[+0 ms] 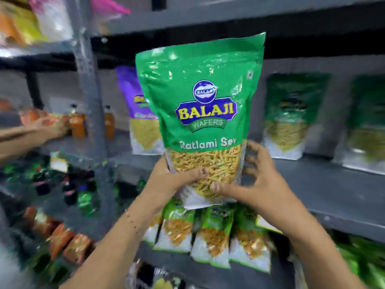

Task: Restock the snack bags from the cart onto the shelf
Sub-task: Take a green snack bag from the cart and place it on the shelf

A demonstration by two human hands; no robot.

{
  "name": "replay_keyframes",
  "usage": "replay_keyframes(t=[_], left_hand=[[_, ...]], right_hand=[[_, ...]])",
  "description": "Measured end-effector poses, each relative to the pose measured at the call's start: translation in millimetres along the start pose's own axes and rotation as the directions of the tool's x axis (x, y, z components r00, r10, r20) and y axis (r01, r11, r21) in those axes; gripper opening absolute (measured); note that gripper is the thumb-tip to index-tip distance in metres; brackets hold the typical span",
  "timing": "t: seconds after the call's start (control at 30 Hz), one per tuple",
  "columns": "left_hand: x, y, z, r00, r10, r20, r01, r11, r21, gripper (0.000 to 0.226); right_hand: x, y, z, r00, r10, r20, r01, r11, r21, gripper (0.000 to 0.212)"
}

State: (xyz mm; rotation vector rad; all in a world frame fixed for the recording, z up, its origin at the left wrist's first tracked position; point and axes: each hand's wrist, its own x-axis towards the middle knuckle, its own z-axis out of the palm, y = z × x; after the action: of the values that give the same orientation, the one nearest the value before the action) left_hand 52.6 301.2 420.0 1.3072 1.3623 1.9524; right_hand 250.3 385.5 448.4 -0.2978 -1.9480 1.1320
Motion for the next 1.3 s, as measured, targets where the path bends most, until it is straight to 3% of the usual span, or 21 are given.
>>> replay_keyframes(t=[0.17,0.27,0.4,0.5,0.57,0.67,0.73,0.9,1.1,1.2,1.3], left_hand=[[53.0,-7.1,117.2,0.985,-0.002,0.172,0.016,0.997,-0.078,0.065],[70.4,-20.3,183.8,0.968,-0.058,0.246,0.074,0.996,-0.055,0.067],[84.3,-29.8,253.2,0.932,-0.133,0.338,0.139,0.990,0.006,0.068],[93.3,-31.0,290.9,0.937,-0.159,0.312,0.134,0.986,0.102,0.079],[99.4,-31.9,308.8,0.937,-0.171,0.306,0.137,0.982,0.129,0.075],[104.2,-36.1,330.7,0.934,-0.172,0.314,0.151,0.984,0.090,0.042],[104.1,-38.8,343.7,0.941,-0.161,0.297,0.147,0.987,0.068,0.037],[104.3,-44.2,362.2,0.950,-0.168,0.264,0.164,0.986,0.038,0.060],[107.6,-42.0,359.1,0.924,-0.212,0.319,0.168,0.973,0.159,0.084],[102.7,-27.2,333.3,0.949,-0.169,0.266,0.129,0.979,0.161,0.100],[76.2,-7.4,278.3,0.980,-0.058,0.192,0.066,0.997,-0.034,0.072]], right_hand=[[-11.5,10.6,-97.7,0.956,0.041,-0.290,-0.095,0.979,-0.178,0.083],[-17.8,24.4,-155.2,0.908,0.076,-0.412,-0.196,0.947,-0.257,0.087],[-25.2,49.6,-217.0,0.853,0.120,-0.507,-0.291,0.918,-0.272,0.093],[-28.7,67.6,-244.9,0.812,0.139,-0.567,-0.327,0.913,-0.245,0.089],[-28.5,74.6,-258.0,0.800,0.140,-0.583,-0.330,0.915,-0.233,0.088],[-27.5,80.0,-276.7,0.791,0.175,-0.586,-0.367,0.902,-0.226,0.096],[-26.2,82.5,-287.9,0.782,0.203,-0.589,-0.396,0.892,-0.219,0.100],[-22.9,89.7,-307.8,0.774,0.252,-0.581,-0.430,0.882,-0.190,0.101],[-30.5,72.4,-299.0,0.779,0.295,-0.554,-0.491,0.836,-0.245,0.102],[-35.5,50.3,-273.5,0.773,0.050,-0.633,-0.406,0.806,-0.432,0.094],[-38.7,30.7,-221.1,0.776,-0.192,-0.601,-0.189,0.838,-0.512,0.074]])
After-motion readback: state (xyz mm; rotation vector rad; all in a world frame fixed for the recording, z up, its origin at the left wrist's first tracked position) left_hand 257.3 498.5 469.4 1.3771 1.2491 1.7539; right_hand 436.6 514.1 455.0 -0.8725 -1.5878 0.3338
